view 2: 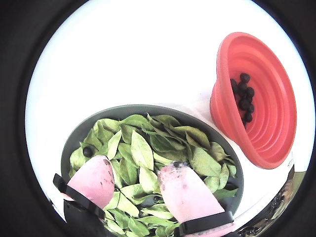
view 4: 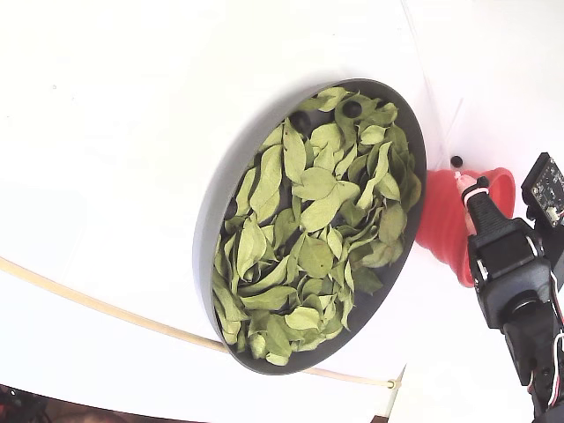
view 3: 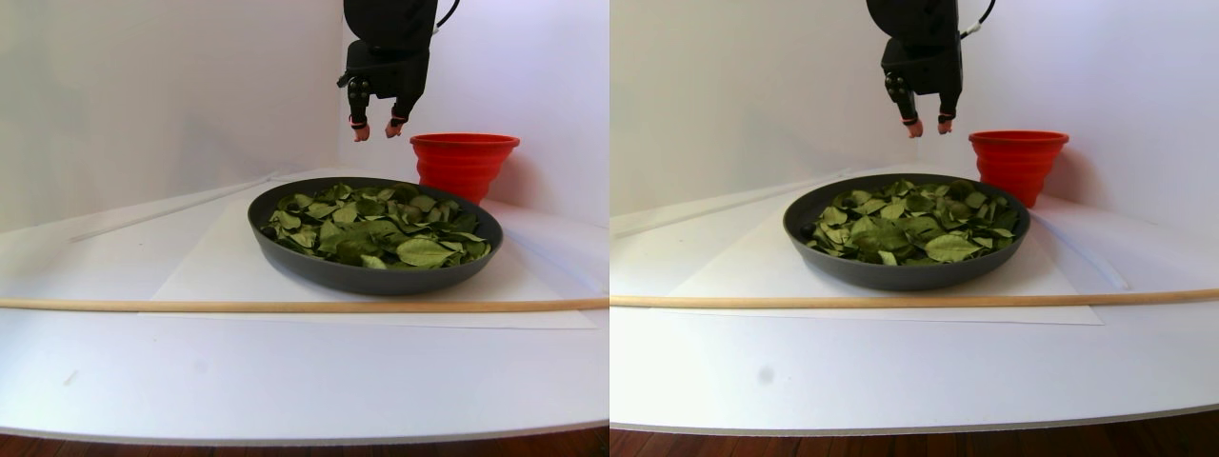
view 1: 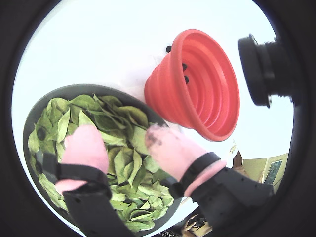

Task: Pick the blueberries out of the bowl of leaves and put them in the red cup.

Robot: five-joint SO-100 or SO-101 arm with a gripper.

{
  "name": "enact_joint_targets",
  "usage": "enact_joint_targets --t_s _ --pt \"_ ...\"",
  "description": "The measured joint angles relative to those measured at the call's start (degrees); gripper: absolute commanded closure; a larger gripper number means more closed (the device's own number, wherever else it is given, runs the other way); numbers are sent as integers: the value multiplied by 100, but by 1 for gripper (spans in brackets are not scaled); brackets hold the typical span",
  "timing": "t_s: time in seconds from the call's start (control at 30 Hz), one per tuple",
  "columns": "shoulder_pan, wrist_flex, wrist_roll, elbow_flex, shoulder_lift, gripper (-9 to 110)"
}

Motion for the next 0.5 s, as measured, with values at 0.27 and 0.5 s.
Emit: enact_joint_targets --t_s 0.27,0.5 --pt "-202 0 0 149 0 85" --pt "-396 0 0 220 0 86"
